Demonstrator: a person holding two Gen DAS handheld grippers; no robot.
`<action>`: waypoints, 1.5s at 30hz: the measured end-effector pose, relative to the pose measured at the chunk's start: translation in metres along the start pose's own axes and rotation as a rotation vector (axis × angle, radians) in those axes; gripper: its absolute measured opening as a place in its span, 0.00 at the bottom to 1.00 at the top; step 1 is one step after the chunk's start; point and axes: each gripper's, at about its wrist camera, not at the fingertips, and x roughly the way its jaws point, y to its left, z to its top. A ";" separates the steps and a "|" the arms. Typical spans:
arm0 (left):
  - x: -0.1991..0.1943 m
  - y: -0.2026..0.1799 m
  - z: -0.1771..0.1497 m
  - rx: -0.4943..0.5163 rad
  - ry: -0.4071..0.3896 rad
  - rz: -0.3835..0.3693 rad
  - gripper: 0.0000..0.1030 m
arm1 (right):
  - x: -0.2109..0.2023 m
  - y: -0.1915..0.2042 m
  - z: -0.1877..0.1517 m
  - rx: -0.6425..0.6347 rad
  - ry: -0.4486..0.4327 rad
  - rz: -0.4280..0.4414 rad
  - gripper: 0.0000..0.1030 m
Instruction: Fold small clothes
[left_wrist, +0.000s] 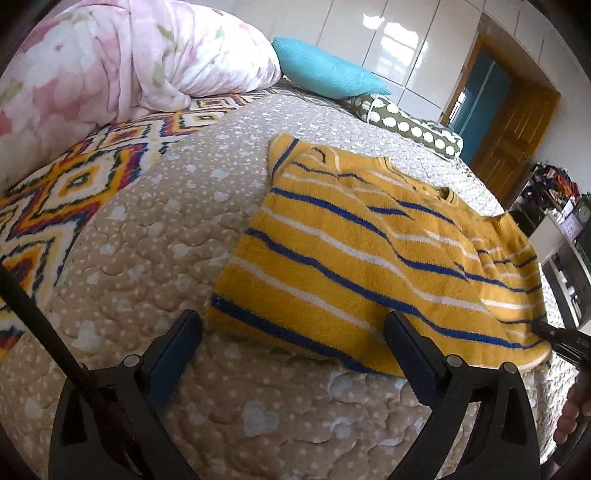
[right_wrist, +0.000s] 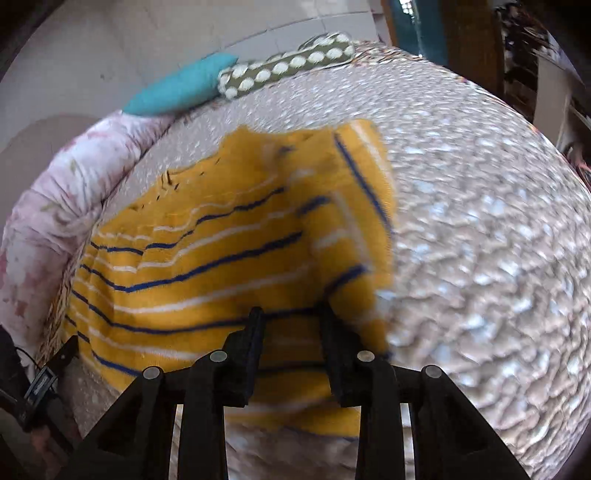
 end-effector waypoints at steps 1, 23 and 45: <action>0.000 -0.001 0.000 0.003 0.002 0.001 0.97 | -0.005 -0.004 -0.003 0.001 -0.004 -0.005 0.31; 0.004 -0.010 -0.001 0.047 0.027 0.048 0.99 | 0.020 0.043 0.081 -0.075 -0.015 0.090 0.54; -0.003 -0.006 0.002 0.028 0.009 0.022 1.00 | -0.057 -0.094 0.009 0.323 0.012 0.201 0.65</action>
